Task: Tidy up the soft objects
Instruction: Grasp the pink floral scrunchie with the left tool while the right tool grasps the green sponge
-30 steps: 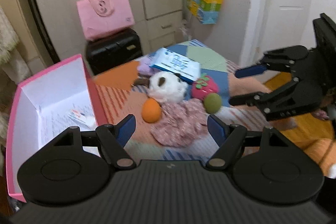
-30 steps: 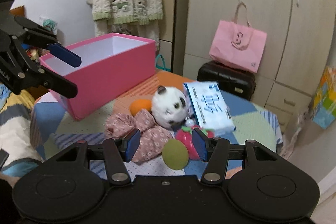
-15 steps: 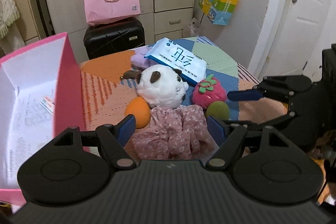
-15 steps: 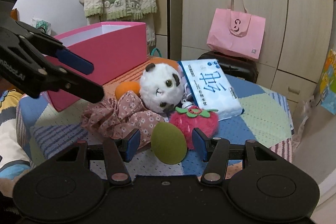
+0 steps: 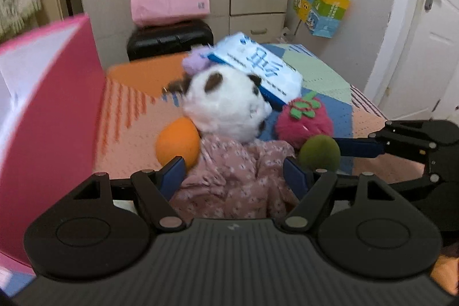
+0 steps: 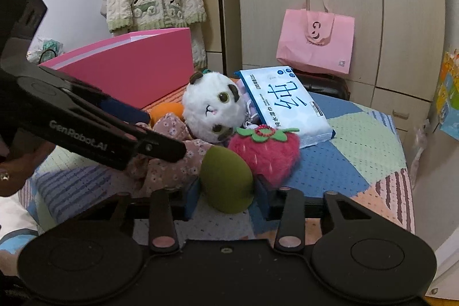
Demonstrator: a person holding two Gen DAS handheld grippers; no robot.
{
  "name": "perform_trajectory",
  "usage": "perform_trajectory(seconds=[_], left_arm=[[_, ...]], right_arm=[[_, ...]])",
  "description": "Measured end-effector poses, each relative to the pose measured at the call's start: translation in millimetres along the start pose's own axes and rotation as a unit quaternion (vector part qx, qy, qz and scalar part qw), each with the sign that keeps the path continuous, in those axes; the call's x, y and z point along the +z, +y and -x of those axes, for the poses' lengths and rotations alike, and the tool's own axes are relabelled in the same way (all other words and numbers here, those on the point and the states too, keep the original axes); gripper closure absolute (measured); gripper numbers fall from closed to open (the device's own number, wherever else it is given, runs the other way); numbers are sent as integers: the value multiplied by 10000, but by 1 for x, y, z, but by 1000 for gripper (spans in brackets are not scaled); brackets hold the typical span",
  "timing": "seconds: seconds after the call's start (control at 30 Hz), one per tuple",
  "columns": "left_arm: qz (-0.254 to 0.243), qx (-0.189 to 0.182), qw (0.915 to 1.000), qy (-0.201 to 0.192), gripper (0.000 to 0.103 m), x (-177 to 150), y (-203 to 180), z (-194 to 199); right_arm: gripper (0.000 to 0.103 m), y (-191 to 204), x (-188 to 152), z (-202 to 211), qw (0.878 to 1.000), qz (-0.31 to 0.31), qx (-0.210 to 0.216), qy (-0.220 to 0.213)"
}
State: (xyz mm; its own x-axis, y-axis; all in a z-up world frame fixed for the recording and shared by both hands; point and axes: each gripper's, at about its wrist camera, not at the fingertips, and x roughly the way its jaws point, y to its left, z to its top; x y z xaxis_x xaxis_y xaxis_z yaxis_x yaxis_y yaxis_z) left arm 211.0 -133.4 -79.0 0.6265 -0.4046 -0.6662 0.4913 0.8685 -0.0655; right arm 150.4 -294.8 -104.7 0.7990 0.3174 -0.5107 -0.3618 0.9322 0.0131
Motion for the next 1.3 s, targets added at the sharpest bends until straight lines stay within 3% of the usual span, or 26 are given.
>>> perform_trajectory(seconds=[0.1,0.33,0.6,0.67,0.73,0.8,0.87,0.97,1.03,1.3], left_arm=[[205,-161,9997,41,28,-5,2,-4],[309,-108,9995,-48,18,-17,-4,-12],[207,-10,9995,-249,19,-23,-7,-12],[183,29,9996,-234,22,-24,-7,-11],[34,110,9997,-235,34,-25,-8,-10],[-223,314,9990,-231,38,-25,-14,-12],[-156,428,9987,-244,42,-24,-19,-13],[-163,432,9983,-349,55,-26,-22,-13],[-127,395,9983,-418,69,-28,-22,-11],[288,65,9985,-452,79,-29,-15,-2]], right_arm=[[59,2,-4,4,9999,-50,-33,-102],[60,-4,-9,9,9994,-305,-80,-141],[60,2,-14,8,9994,-162,-180,-246],[60,3,-15,9,9994,-126,-204,-261],[60,2,-15,10,9992,-175,-201,-283],[58,-1,-15,8,9991,-275,-153,-293],[58,1,-13,4,9990,-270,-201,-283],[58,2,-15,2,9986,-399,-241,-262],[58,1,-16,2,9980,-534,-222,-265],[59,3,-16,5,9963,-742,-272,-348]])
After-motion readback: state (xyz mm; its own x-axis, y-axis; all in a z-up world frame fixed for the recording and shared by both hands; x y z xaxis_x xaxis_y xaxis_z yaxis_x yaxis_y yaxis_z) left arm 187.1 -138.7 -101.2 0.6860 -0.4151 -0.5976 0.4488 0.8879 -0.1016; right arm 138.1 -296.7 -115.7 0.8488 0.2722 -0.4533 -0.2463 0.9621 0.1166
